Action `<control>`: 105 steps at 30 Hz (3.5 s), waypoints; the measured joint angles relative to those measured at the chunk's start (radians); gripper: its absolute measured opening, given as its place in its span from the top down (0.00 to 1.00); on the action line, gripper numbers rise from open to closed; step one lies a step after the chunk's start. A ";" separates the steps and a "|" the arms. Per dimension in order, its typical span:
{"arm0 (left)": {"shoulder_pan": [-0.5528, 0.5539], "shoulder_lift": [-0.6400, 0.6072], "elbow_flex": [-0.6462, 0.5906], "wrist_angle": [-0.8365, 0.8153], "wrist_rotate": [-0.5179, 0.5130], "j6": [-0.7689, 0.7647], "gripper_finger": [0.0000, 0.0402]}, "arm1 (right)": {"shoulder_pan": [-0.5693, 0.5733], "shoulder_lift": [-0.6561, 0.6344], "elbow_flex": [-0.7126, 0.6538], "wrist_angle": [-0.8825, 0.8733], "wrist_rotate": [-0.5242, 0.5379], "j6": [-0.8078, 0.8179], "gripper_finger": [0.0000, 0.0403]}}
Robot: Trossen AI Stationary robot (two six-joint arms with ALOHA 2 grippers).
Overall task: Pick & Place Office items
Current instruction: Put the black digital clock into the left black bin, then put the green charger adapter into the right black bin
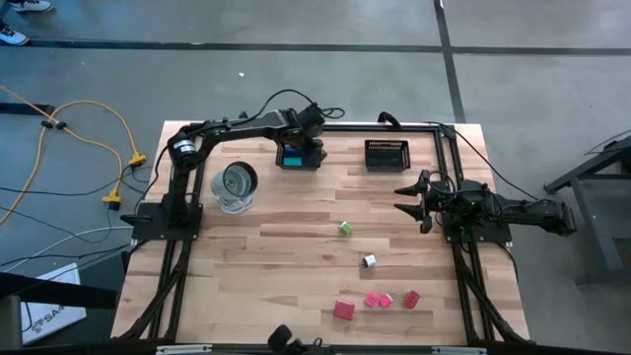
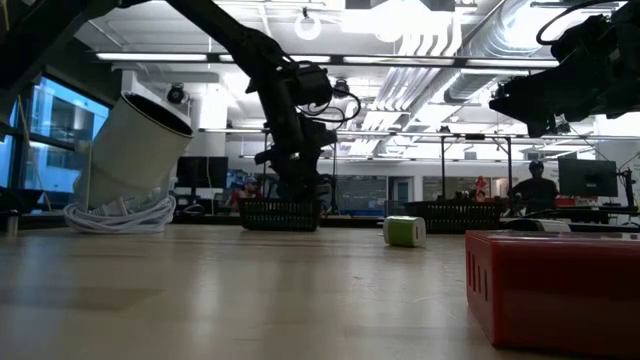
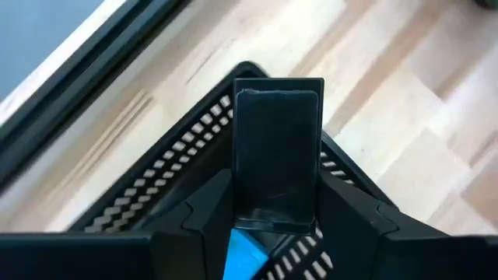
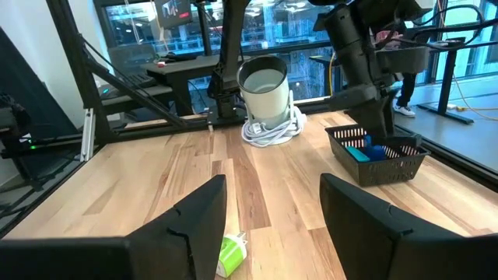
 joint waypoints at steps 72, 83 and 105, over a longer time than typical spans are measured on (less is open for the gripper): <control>-0.036 0.087 -0.001 -0.048 -0.039 -0.556 0.55 | 0.000 0.000 0.000 0.000 0.000 0.000 0.52; -0.034 0.087 0.000 -0.032 -0.042 -0.554 0.55 | 0.000 0.000 0.000 0.000 0.000 0.000 0.52; -0.038 -0.070 0.000 -0.082 -0.036 -0.441 0.55 | 0.000 0.000 0.000 0.000 0.000 0.000 0.52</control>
